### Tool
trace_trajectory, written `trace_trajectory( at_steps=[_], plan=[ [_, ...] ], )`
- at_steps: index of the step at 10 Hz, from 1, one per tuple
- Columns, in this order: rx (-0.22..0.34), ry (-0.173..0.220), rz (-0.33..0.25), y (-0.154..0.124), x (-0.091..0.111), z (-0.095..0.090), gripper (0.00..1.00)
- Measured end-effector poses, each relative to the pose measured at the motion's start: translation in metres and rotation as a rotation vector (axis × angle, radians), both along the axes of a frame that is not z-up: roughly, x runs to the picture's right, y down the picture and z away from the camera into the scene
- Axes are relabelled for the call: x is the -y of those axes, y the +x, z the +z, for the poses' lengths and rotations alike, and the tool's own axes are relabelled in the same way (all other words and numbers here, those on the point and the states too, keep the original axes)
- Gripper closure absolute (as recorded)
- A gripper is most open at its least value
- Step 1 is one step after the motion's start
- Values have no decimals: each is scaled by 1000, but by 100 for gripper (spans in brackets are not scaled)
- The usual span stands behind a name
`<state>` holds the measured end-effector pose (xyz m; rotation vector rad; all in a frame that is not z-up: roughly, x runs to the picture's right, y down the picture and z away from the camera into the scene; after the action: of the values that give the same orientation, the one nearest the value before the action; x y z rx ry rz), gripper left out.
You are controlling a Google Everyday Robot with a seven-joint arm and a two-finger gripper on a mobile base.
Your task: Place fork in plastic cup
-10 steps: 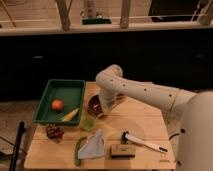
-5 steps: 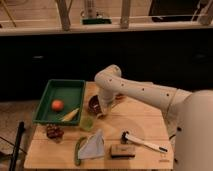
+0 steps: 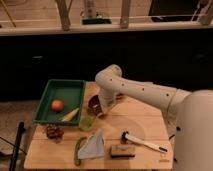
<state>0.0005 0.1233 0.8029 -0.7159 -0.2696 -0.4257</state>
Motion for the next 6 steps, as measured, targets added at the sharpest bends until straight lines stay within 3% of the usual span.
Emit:
trace_trajectory(
  at_steps=[3, 6],
  plan=[
    [73, 35, -61, -14, 19, -25, 100],
    [198, 58, -153, -39, 28, -44, 100]
  ],
)
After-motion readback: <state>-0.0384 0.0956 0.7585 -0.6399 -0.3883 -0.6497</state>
